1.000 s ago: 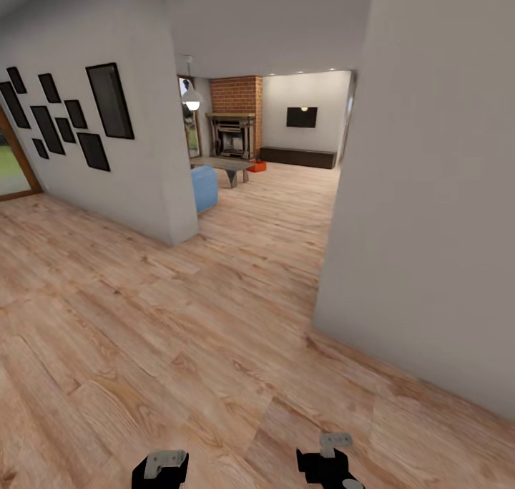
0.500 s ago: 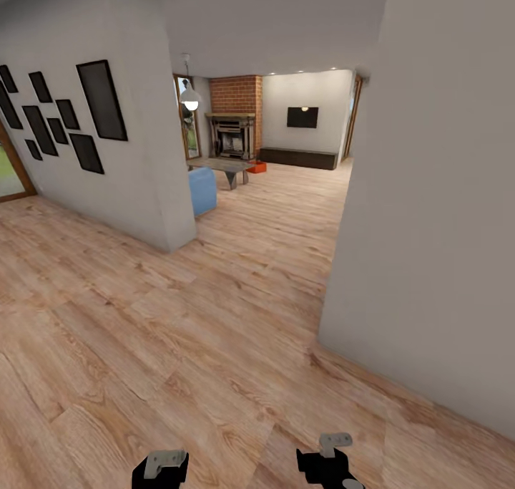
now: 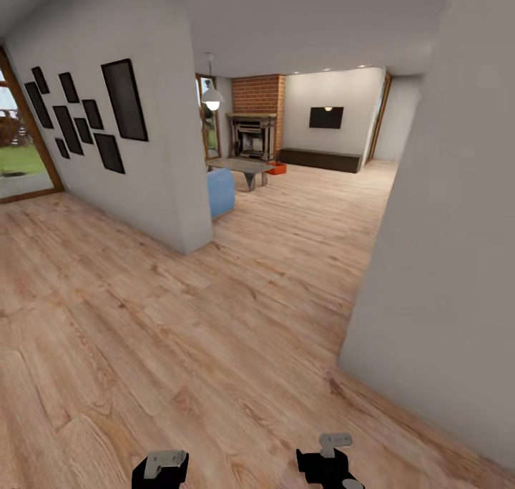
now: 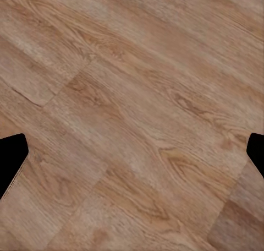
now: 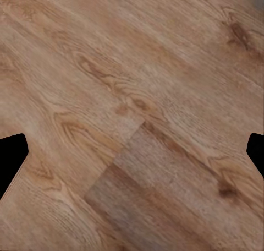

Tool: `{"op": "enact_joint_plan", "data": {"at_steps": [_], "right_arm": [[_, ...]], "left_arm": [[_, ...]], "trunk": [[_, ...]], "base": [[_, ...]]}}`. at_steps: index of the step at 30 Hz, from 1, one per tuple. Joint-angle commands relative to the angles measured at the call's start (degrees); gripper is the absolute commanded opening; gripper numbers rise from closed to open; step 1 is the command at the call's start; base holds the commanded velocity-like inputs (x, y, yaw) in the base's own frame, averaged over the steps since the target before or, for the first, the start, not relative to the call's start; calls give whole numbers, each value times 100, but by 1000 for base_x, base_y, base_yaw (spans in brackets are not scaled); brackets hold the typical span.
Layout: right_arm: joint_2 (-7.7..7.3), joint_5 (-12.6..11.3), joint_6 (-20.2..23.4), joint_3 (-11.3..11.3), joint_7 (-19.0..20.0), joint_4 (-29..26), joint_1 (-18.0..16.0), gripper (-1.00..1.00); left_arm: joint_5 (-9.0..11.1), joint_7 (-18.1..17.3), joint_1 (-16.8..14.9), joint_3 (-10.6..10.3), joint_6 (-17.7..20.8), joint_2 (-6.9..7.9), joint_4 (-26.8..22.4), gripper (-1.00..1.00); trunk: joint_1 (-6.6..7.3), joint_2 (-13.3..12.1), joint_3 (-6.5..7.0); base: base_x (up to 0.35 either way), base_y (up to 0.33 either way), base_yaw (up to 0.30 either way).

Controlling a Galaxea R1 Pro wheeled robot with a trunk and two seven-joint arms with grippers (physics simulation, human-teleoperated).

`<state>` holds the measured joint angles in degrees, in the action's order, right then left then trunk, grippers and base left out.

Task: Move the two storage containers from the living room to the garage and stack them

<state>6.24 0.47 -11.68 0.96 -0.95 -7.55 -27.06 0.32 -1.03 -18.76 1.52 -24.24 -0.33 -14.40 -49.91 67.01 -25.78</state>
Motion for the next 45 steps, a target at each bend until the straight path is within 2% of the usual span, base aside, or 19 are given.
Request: {"op": "enact_joint_plan", "data": {"at_steps": [1,8,26,45], "right_arm": [[0,5,-18,9,-10,3,-2,100],[0,1,-16,9,-10,4,-4,100],[0,1,-18,9,-11,3,-1,100],[0,4,-18,9,-11,0,-3,100]], "left_arm": [[3,-11,-5,16,-17,-2,7,100],[3,-11,-5,15,-19,-2,7,100],[3,-11,-5,15,-19,-2,7,100],[3,-11,-5,15,-19,-2,7,100]], "trunk": [[-4,3,-6],[-4,3,-6],[-4,3,-6],[-4,3,-26]], "base": [[346,0,287],[346,0,216],[346,0,31],[346,0,91]]}}
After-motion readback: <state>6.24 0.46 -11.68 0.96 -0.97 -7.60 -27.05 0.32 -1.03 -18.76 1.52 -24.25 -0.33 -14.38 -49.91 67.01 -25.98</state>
